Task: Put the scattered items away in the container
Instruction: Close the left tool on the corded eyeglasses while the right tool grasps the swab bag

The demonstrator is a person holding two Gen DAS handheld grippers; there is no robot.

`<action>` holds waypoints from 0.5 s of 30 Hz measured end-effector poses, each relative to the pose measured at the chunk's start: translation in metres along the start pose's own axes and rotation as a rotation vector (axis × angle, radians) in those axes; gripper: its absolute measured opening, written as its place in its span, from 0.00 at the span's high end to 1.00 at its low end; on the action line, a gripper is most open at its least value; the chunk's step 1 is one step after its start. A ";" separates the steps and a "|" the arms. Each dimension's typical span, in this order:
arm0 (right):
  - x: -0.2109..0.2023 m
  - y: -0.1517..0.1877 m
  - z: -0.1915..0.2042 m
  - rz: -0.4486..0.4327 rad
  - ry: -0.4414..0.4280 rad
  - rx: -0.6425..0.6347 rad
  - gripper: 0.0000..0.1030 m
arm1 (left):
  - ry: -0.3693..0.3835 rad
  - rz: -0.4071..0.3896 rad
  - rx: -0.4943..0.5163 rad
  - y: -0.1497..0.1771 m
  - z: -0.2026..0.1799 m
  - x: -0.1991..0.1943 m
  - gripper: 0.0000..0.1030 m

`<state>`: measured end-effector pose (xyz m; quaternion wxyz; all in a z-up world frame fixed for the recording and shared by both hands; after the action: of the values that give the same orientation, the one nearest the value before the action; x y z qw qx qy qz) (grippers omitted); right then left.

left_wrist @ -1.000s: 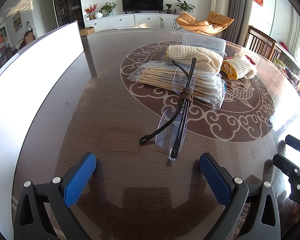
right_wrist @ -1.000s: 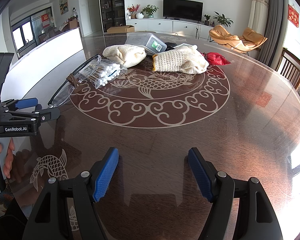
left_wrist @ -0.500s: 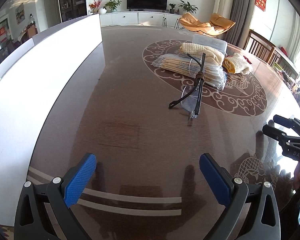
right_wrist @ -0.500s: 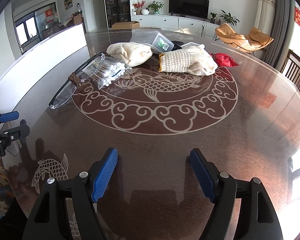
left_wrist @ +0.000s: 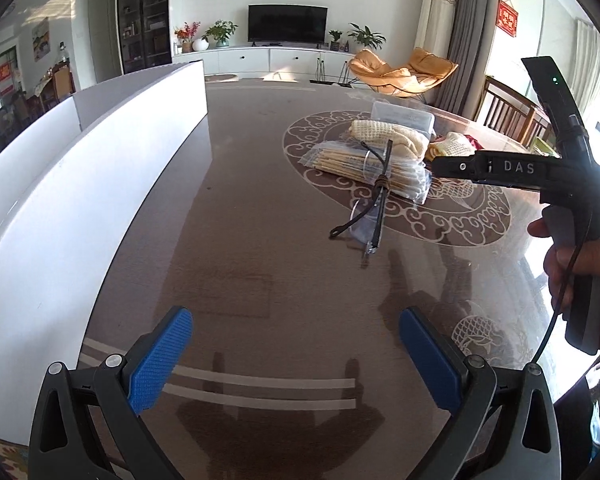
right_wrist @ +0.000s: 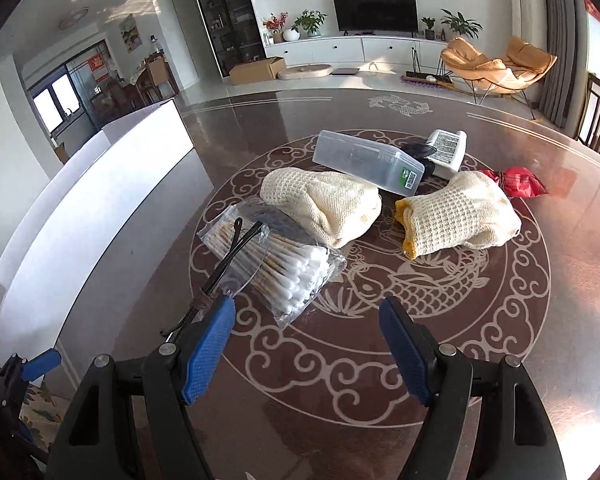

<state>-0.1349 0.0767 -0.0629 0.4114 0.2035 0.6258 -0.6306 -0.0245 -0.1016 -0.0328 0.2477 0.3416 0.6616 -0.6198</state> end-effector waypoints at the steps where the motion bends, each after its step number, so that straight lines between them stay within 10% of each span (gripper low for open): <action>1: -0.001 0.006 -0.002 0.013 -0.002 0.014 0.26 | 0.019 -0.012 0.021 -0.008 -0.007 0.001 0.00; 13: -0.043 0.094 -0.064 0.092 0.028 0.104 0.26 | 0.042 0.129 0.202 -0.087 -0.065 0.108 0.00; 15: -0.048 0.099 -0.070 0.085 0.015 0.116 0.26 | 0.063 0.155 0.171 -0.090 -0.065 0.118 0.43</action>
<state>-0.0483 0.1688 -0.0967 0.4206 0.2581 0.5823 -0.6461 -0.1628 -0.0203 -0.0554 0.2437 0.4309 0.5854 -0.6421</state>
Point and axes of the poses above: each gripper's, at about its wrist camera, not at the fingertips, and x roughly the way its jaws point, z to its left, y to its underside, the point moved 4 cm from there along x, roughly the way its jaws point, and after that the axes turned 3 degrees about -x, right-handed, at the moved point
